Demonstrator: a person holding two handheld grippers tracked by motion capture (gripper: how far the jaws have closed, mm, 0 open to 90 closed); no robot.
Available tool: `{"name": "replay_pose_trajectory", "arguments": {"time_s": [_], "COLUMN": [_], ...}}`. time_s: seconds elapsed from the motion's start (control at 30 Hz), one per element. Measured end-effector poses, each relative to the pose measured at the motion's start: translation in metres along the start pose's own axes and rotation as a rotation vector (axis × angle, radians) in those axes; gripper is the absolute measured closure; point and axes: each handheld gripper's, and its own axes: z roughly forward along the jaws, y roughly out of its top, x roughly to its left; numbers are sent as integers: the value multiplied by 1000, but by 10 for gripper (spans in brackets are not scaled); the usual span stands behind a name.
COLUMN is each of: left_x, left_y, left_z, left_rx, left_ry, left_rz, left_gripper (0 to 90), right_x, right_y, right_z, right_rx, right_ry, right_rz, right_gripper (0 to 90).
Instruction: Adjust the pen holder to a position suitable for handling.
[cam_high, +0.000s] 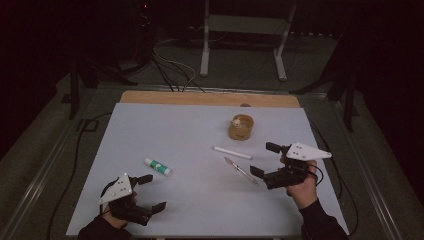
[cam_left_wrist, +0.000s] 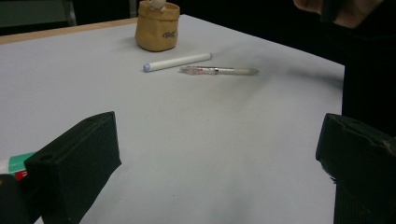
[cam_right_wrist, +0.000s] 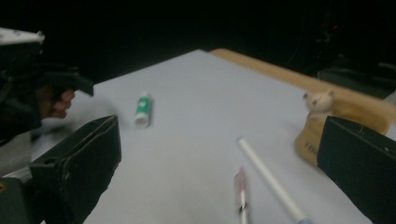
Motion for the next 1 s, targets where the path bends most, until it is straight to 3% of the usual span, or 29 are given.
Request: {"name": "replay_pose_trajectory", "arguments": {"time_s": [0.6,0.87,1.0], "left_x": [0,0,0], "left_y": [0,0,0], "left_z": [-1,-1,-1], "left_rx": [-8,-13,-11], "left_ry": [0,-3,-4], "left_rz": [-5,-6,-8], "left_gripper": [2,2,3], "right_x": [-41,-69,-82], "right_y": [39,43,43], "right_z": [29,41,45], "right_rx": [-49,-48,-38], "right_ry": [-47,-115,-191], "right_rz": [17,45,38], "right_gripper": [0,0,0]}}
